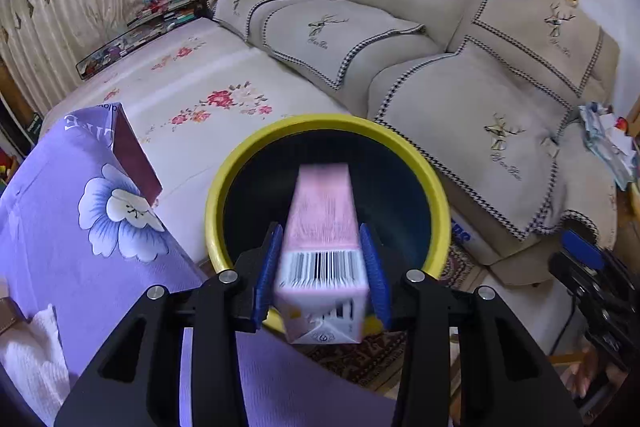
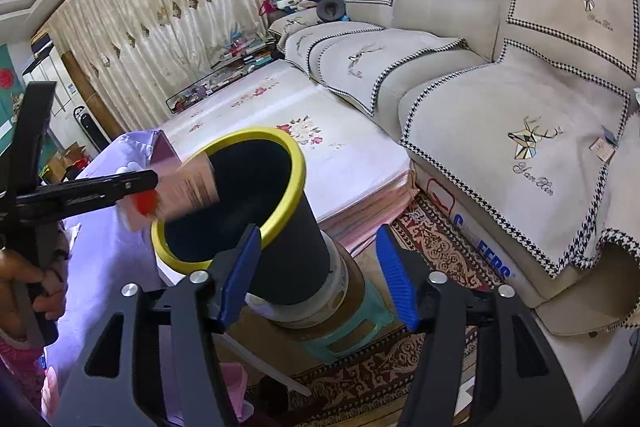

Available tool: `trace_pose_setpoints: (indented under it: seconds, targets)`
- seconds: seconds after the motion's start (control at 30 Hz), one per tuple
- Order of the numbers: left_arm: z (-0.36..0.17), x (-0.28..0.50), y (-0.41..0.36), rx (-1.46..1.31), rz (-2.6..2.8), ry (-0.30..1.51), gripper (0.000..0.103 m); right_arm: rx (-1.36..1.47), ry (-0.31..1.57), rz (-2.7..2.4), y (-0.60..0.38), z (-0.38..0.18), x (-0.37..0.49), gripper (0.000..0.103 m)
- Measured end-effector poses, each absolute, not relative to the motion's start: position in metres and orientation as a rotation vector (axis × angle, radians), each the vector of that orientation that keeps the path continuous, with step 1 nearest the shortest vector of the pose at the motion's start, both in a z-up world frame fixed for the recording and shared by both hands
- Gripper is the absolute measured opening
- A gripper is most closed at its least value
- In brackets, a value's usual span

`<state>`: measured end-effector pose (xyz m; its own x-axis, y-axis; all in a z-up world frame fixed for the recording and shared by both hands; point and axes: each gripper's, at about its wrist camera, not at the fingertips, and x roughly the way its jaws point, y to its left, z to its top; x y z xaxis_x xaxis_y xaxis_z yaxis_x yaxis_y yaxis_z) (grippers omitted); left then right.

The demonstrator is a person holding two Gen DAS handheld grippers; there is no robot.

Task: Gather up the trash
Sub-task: 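Carry the carton with the left gripper over the bin and release, then grasp the clear green-lidded cup with the right gripper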

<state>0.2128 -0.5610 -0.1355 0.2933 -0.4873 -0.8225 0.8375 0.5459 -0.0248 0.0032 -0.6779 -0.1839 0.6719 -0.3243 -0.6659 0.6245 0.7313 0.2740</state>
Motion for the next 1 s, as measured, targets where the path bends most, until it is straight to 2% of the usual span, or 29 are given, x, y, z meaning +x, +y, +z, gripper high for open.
trace_pose_setpoints:
  seconds: [0.07,0.2,0.37,0.43,0.53,0.73,1.0]
  targets:
    - [-0.138,0.214,-0.565,0.459,-0.901,0.882,0.051,0.521,0.632,-0.566,-0.678,-0.184,0.002,0.058]
    - [-0.114,0.207,-0.539,0.414,-0.9,0.839,0.052,0.516,0.631,-0.564,-0.675,-0.183,0.001,0.059]
    - [-0.058,0.175,-0.463,0.333,-0.876,0.701,0.073,0.503,0.64,-0.53,-0.661,-0.183,0.008,0.059]
    - [-0.042,0.165,-0.436,0.3,-0.86,0.658,0.077,0.494,0.646,-0.508,-0.653,-0.182,0.013,0.059]
    - [-0.022,0.155,-0.384,0.234,-0.801,0.608,0.09,0.473,0.658,-0.458,-0.635,-0.18,0.024,0.059]
    - [-0.005,0.145,-0.263,0.155,-0.571,0.527,0.095,0.4,0.699,-0.291,-0.575,-0.175,0.06,0.06]
    - [-0.021,0.132,-0.121,0.076,-0.286,0.533,0.095,0.293,0.747,0.009,-0.464,-0.168,0.115,0.06]
